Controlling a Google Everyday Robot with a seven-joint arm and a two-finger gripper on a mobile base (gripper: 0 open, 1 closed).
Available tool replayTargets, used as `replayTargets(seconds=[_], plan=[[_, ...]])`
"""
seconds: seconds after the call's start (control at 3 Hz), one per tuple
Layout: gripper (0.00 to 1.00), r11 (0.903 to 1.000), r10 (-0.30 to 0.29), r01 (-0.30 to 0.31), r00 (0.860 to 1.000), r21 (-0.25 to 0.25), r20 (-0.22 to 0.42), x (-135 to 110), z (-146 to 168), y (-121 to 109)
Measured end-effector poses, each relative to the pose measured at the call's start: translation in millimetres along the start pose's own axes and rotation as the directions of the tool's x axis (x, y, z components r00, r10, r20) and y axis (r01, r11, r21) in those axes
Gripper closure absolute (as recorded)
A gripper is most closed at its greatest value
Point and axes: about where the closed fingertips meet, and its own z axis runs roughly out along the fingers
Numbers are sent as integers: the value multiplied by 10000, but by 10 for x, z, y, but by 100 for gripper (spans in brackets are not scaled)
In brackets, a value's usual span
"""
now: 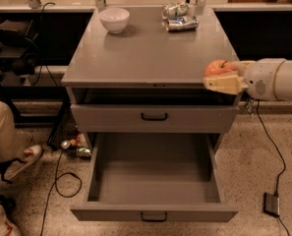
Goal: Place apple into middle drawer
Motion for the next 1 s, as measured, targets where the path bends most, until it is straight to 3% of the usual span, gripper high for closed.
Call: replayTargets(seconds=[0.33,0.67,1.0], plan=[[100,9993,-7,-4,9996,-383,-279,57,-67,137],[100,9992,15,-26,9996,-389,-283,63,-64,138],[100,9977,371,-409,9970,-546,-683,445,-29,278]])
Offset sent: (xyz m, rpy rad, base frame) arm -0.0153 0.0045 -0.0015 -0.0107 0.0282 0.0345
